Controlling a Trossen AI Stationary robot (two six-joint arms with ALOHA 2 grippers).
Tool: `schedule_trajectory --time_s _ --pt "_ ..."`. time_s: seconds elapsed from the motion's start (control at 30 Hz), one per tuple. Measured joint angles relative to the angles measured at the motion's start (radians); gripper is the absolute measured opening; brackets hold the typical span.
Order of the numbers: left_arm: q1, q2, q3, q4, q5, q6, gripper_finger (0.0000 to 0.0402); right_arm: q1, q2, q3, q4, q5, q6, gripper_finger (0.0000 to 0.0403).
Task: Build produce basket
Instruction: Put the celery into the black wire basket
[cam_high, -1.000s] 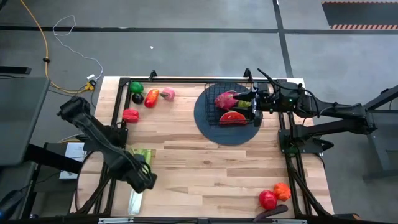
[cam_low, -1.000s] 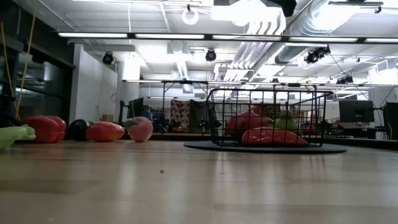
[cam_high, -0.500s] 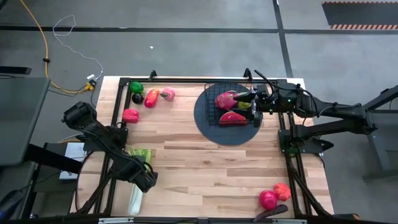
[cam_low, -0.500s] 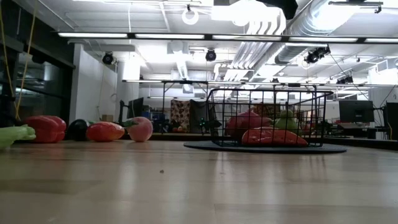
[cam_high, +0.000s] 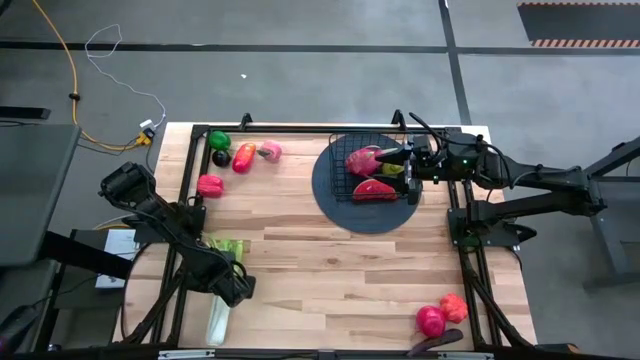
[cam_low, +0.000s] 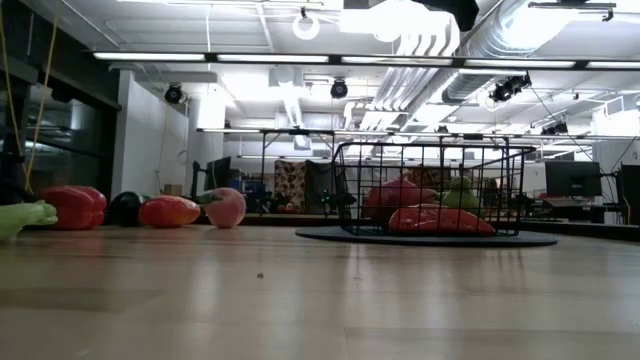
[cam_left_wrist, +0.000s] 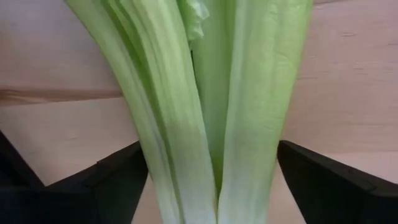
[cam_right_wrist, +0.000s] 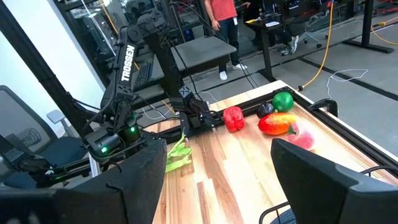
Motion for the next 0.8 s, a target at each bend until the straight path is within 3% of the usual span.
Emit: schedule_trajectory --time_s 0.27,0.47,0.6,0.8 --pt "0.042 0.001 -0.001 -0.008 0.004 0.042 0.0198 0.0 0.0 0.0 0.0 0.0 0.0 0.0279" --pt "0.111 -0.044 -0.009 -0.033 -0.03 0.195 0.0099 0.0 0.0 0.0 0.0 0.0 -0.003 0.0279" --pt "0.174 -0.128 -0.007 -0.021 -0.069 0.338 0.0068 0.0 0.0 0.0 0.0 0.0 -0.019 0.0279" --pt "0.307 -0.316 -0.003 0.011 -0.102 0.627 0.0067 0.0 0.0 0.0 0.0 0.0 -0.026 0.0279"
